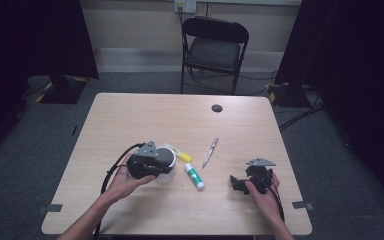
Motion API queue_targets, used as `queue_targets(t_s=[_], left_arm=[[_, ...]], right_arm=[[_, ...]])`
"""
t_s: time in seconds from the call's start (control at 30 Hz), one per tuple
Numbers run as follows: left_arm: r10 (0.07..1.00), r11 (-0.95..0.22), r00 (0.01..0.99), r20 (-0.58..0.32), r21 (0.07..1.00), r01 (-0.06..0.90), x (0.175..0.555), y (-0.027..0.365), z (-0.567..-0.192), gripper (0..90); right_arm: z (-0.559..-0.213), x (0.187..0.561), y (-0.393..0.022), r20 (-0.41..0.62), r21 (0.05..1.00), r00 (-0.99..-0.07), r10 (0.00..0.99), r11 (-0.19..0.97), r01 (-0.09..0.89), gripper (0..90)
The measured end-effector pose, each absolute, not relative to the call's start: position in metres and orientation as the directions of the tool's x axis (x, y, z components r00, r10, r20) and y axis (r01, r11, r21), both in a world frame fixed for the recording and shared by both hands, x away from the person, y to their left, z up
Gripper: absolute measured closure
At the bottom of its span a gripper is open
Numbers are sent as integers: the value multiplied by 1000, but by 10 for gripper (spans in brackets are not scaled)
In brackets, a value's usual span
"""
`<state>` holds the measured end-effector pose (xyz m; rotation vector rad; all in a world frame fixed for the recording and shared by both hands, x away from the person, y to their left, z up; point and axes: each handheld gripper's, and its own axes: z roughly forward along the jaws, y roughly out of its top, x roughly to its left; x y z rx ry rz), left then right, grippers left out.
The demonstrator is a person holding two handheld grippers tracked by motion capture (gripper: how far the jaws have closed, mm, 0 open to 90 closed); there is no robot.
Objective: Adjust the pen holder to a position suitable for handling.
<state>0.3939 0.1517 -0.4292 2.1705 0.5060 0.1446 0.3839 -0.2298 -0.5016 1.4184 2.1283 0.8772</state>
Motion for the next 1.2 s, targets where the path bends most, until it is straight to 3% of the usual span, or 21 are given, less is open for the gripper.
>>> queue_targets(t_s=[1.2], left_arm=[[253,-557,959,-128,791,253,370,118,-430,798]], right_arm=[[-502,384,-230,-9,709,-382,924,275,650,0]])
